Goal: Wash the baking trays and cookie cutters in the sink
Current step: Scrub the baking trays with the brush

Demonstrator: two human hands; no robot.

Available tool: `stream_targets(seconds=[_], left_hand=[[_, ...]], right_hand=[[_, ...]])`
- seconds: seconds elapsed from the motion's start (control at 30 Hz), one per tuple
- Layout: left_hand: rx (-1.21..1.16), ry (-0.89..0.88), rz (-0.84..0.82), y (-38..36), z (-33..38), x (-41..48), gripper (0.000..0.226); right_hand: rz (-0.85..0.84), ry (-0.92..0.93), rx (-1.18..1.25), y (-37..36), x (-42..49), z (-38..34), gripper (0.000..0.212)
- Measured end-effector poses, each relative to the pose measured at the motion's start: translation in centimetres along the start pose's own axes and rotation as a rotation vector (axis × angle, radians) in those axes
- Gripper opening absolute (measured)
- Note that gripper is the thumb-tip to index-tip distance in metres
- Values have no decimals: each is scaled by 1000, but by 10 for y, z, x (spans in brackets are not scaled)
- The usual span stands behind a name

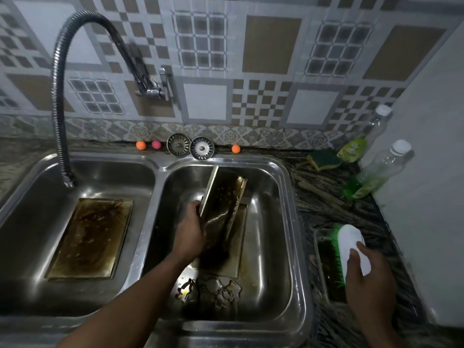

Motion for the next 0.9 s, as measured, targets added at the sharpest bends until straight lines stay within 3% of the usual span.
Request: stream_targets(seconds=[0.13,0.27,0.33,0.43,0.6,0.83,0.9], left_hand=[[-72,-110,43,27,19,-9,50],[-209,-222,87,57,47,-22,83],[-243,-278,129,68,59,-25,92],[-250,-387,214,79,79,-27,77],[-329,-434,319,89,98,-39,69],[-458,-414,356,103,95,-36,66],[-468,-419,352,109,90,-33,65]], right_hand=[[53,88,99,11,6,-39,42],[89,199,262,5,11,-93,46],[86,261,366,-9,11,-126,37],[31,366,471,-40,4,-185,23],[-80,483,494,-84,-6,-262,23],[-93,641,384,-108,-29,-293,25],[-68,569,393,-105,-19,-289,23]])
Point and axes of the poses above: each hand's wrist, its own x-axis towards the middle knuckle, its own y-axis out of the back of the hand, z = x × y, the point moved 5 cm from there along x, towards the middle knuckle, and after that the axes turned 2 degrees about z, right-handed, at the moved point
